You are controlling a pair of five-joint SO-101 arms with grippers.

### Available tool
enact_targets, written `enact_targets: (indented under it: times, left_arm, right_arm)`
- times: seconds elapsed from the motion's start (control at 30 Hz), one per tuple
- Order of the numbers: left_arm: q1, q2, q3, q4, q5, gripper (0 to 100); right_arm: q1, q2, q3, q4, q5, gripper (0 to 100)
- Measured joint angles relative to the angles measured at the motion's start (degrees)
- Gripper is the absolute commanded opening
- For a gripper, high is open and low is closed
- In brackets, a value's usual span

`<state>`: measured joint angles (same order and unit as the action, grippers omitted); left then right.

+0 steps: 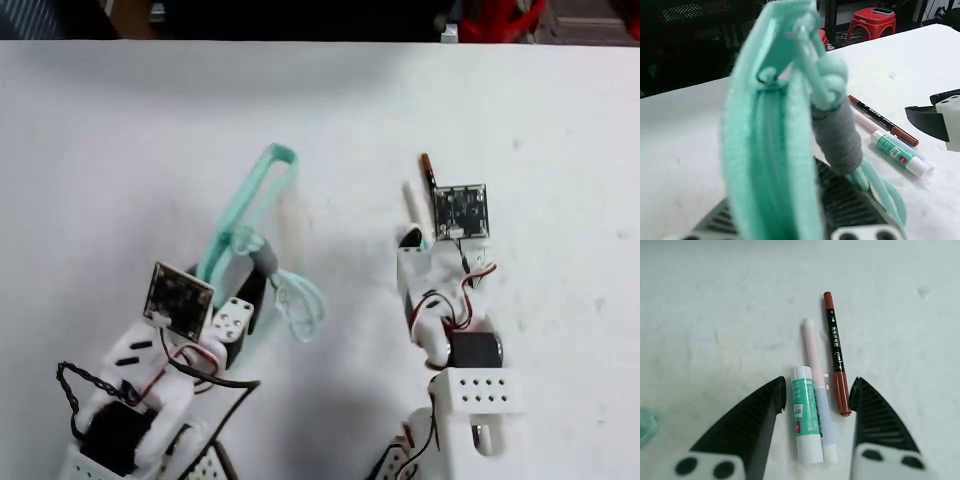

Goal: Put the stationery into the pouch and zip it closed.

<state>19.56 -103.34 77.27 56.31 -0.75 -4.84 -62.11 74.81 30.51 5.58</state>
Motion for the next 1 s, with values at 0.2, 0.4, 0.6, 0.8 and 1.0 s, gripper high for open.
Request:
enact_targets:
  times: [0.2, 0.4, 0.6, 0.8, 1.0]
  left_arm:
    - [0.0, 0.0, 0.0, 0.0, 0.0, 9]
    - [0.0, 0.0, 0.0, 0.0, 0.0, 9]
    - [0.0, 0.0, 0.0, 0.0, 0.0, 9]
    - [0.0, 0.0, 0.0, 0.0, 0.0, 9]
    - [0.0, 0.0, 0.0, 0.0, 0.0, 9]
  right_arm:
    - [0.0, 0.0, 0.0, 0.0, 0.0, 13.2]
    - [0.0, 0.0, 0.0, 0.0, 0.0, 20.0]
    - [0.0, 0.0, 0.4, 0.0, 0.0, 0.5]
    - [0.0, 0.0, 2.1, -3.1, 0.0, 16.1]
    - [0.0, 0.0, 2.5, -4.1, 0.0, 18.7]
